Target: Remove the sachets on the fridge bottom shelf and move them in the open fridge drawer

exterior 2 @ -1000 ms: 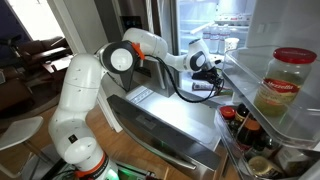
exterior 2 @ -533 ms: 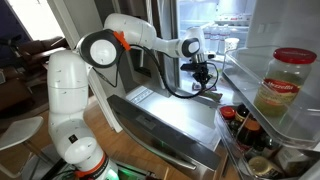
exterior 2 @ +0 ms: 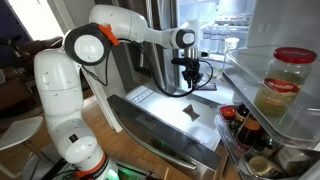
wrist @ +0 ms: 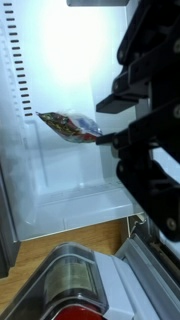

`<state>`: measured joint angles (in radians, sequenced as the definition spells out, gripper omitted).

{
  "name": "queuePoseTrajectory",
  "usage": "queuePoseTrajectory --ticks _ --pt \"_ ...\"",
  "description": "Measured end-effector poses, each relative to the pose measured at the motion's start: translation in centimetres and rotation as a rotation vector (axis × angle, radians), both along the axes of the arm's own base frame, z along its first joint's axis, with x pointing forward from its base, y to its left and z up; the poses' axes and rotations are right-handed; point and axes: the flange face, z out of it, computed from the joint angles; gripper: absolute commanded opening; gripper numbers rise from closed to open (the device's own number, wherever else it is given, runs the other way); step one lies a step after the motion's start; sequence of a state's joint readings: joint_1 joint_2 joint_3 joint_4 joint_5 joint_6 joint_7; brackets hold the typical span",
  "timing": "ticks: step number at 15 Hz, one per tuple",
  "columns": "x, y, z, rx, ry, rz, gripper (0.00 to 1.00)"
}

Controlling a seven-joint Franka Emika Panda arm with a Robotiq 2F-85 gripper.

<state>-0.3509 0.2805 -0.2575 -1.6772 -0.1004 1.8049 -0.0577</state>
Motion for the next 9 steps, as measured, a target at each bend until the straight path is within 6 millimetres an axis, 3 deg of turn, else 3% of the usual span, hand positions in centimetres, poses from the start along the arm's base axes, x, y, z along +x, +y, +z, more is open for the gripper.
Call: queuePoseTrajectory --ticks 5,9 --pt "1.7 -0.3 -0.1 -0.07 -0.124 -0.037 0.99" --pt "4.5 -0.2 -1.7 -0.093 -0.307 -0.08 1.0"
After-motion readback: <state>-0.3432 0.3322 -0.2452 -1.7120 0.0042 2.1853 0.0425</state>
